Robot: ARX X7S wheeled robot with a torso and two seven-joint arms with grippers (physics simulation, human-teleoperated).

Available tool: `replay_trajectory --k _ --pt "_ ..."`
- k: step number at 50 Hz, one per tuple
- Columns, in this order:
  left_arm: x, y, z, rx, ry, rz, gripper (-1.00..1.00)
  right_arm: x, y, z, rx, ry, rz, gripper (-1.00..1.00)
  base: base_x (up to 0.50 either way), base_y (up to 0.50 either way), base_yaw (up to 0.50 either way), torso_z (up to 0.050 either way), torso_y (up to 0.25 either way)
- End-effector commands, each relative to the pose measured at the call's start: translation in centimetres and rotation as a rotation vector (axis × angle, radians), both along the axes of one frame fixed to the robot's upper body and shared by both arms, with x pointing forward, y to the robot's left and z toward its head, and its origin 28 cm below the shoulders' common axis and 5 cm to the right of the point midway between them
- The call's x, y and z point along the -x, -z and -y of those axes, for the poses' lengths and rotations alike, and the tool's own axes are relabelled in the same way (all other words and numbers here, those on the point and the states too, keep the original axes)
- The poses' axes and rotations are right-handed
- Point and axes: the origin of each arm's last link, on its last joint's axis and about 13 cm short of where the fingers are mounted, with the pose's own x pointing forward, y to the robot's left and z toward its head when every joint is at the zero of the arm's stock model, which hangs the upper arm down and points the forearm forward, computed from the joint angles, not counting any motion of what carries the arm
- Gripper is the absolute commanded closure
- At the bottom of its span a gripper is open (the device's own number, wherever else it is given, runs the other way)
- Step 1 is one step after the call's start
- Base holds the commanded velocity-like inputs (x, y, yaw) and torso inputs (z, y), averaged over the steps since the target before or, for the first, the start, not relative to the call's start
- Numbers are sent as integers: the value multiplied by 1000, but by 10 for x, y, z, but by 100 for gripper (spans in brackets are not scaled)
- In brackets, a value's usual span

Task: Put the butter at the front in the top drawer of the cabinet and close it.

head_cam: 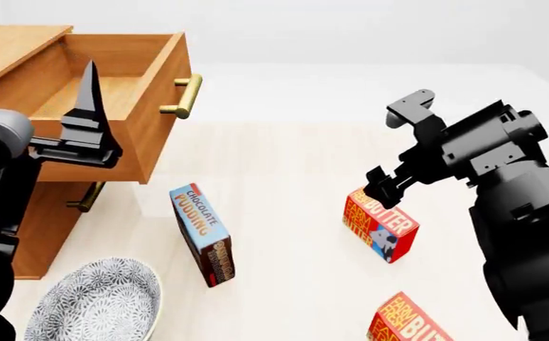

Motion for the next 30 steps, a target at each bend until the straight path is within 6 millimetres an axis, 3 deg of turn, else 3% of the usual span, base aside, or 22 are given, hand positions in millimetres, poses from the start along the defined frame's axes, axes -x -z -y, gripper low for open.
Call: replay_trajectory --k 1,30 --pt "-1 1 0 9 6 -5 -100 1 23 -5 2 11 -32 -100 0 0 0 0 0" --pt "0 1 1 25 24 -17 -100 8 40 4 28 81 -57 -100 0 0 0 0 0"
